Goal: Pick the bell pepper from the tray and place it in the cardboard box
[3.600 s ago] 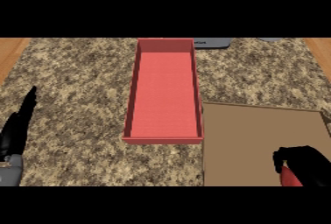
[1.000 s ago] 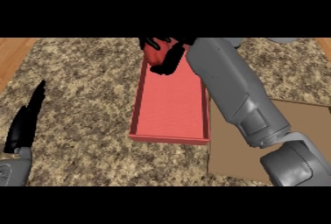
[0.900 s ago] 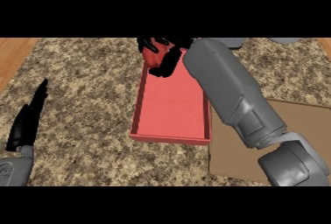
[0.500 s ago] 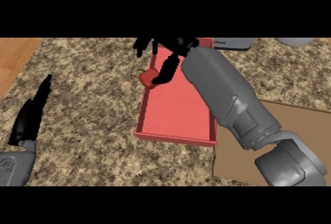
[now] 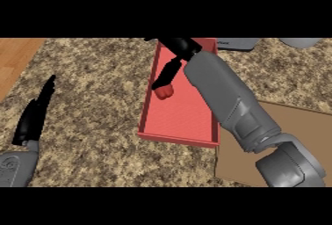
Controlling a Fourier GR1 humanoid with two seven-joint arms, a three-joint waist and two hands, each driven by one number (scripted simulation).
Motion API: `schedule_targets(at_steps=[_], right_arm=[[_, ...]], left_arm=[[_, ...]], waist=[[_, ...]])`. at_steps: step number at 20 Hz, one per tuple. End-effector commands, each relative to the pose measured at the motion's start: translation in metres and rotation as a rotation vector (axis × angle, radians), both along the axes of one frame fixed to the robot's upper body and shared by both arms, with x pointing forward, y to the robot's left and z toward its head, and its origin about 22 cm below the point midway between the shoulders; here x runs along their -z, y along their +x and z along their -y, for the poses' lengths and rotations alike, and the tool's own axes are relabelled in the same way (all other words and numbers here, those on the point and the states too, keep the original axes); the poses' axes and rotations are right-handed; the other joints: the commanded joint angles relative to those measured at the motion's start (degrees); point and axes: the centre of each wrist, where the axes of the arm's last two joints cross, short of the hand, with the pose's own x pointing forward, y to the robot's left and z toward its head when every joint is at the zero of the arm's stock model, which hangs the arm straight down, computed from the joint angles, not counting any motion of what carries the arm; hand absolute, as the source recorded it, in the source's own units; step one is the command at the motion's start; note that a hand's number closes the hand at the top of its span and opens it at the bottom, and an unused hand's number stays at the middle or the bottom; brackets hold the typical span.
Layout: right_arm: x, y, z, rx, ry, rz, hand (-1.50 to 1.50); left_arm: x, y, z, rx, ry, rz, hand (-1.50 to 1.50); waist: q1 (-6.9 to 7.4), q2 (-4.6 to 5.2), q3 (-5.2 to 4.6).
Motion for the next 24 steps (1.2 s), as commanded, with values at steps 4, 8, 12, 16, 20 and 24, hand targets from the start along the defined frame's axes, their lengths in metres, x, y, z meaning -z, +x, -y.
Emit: schedule_targets(at_steps=[4,8,12,16,20,24], right_arm=[[-0.015,0.004,0.001,0.037,0.269,-0.052,-1.50],[-0.026,0.014,0.028,0.061,0.360,-0.092,-1.50],[-0.036,0.025,0.075,0.073,0.416,-0.142,-1.50],[-0.047,0.030,0.133,0.164,0.404,-0.116,-1.50],[-0.055,0.027,0.194,0.209,0.383,-0.100,-1.50],[-0.069,0.024,0.223,0.213,0.369,-0.078,-1.50]], left_arm=[[-0.005,-0.001,0.005,-0.029,0.001,0.004,0.00],[0.003,-0.002,-0.012,-0.050,-0.002,-0.011,0.00],[-0.009,-0.010,-0.005,-0.035,0.003,0.001,0.00],[-0.006,-0.006,-0.008,-0.032,0.000,0.013,0.00],[-0.004,-0.008,-0.008,-0.029,-0.001,0.020,0.00],[-0.005,-0.007,0.000,0.001,-0.014,0.023,0.00]], waist=[[-2.04,-0.07,0.11],[-2.73,0.13,0.04],[-2.13,-0.08,0.13],[-1.46,0.82,0.10],[-0.92,1.38,0.15],[-0.59,1.28,0.18]])
